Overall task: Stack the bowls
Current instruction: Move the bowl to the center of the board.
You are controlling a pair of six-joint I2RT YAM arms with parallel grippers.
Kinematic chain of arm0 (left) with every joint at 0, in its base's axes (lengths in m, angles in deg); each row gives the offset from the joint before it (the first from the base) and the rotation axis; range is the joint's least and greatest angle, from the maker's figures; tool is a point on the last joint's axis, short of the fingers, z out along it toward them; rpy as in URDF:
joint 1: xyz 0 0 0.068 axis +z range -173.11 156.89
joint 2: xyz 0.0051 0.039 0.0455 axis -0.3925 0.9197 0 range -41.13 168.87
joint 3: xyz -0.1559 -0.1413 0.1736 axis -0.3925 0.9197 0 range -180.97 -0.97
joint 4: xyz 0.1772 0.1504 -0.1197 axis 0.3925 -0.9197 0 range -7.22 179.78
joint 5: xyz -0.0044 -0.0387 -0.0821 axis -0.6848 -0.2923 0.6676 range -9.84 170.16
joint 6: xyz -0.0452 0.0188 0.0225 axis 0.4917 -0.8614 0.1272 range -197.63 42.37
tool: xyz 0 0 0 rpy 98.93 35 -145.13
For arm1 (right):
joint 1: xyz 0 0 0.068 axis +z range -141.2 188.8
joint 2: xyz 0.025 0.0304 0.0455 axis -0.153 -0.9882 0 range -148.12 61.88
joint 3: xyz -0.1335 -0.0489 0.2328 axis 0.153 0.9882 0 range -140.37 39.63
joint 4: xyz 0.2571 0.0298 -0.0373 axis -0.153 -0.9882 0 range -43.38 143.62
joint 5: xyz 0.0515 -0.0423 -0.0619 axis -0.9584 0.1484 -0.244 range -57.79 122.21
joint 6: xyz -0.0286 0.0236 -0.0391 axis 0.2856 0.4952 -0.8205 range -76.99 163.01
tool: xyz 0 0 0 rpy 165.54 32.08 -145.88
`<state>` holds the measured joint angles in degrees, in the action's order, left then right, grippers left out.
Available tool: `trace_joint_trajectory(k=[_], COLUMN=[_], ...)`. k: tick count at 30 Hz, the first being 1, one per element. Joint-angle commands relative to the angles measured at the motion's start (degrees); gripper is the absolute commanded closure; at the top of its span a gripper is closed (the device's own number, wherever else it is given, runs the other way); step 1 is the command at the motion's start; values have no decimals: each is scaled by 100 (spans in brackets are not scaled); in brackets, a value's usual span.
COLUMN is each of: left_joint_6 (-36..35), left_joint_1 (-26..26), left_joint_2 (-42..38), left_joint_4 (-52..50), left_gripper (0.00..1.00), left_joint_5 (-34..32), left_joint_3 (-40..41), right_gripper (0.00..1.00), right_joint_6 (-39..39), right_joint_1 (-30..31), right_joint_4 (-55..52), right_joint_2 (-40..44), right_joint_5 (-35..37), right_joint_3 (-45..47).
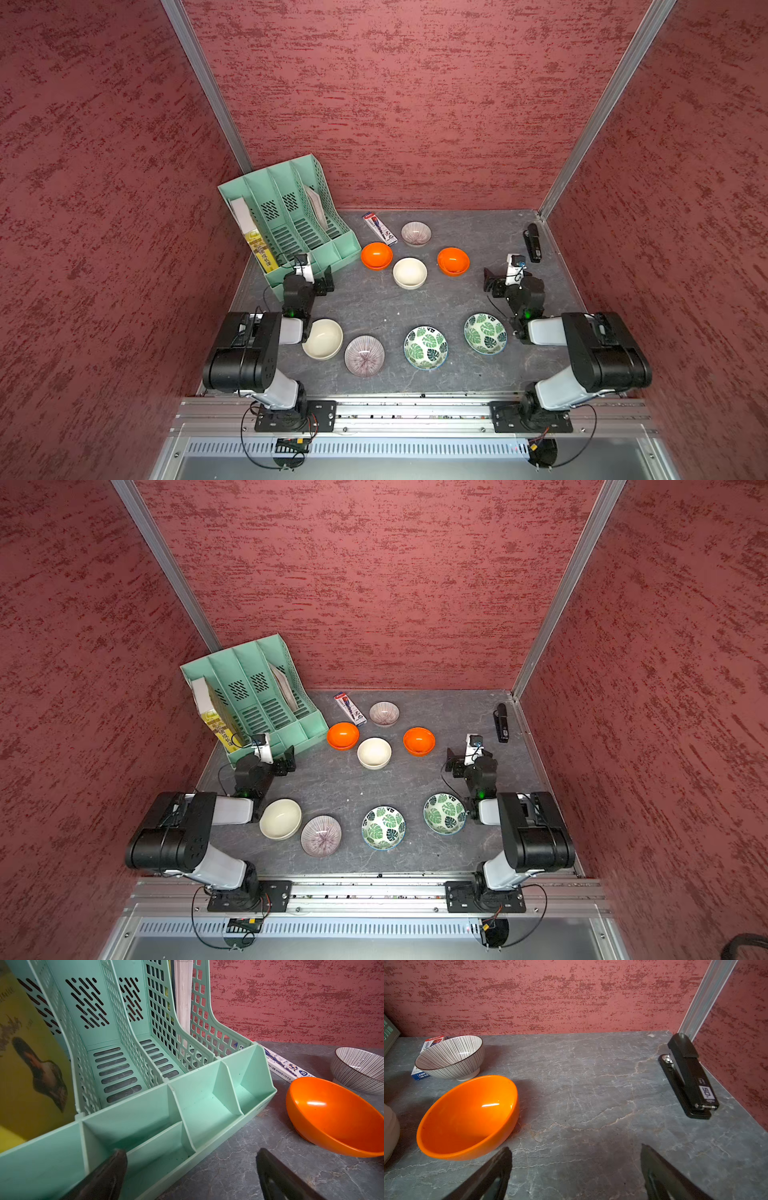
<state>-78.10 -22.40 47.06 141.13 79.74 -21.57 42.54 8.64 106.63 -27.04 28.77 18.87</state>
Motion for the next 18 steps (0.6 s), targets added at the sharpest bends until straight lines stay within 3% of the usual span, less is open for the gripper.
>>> trace_joint_trajectory(k=[1,18], left_joint_6=[24,84], left_joint_1=[61,181], left_joint_2=[-32,-52], left_joint_4=[23,-49], left_gripper=[0,0], left_joint_5=[25,320], left_joint_3=[-85,-123], right_gripper=[2,2], right_joint_6=[-22,-15], right_joint_1=[-27,-41], right_joint_4=[-63,-118], right_joint_2=[37,33], right_joint_5=[-65,-80], right_joint_3=[-133,-172])
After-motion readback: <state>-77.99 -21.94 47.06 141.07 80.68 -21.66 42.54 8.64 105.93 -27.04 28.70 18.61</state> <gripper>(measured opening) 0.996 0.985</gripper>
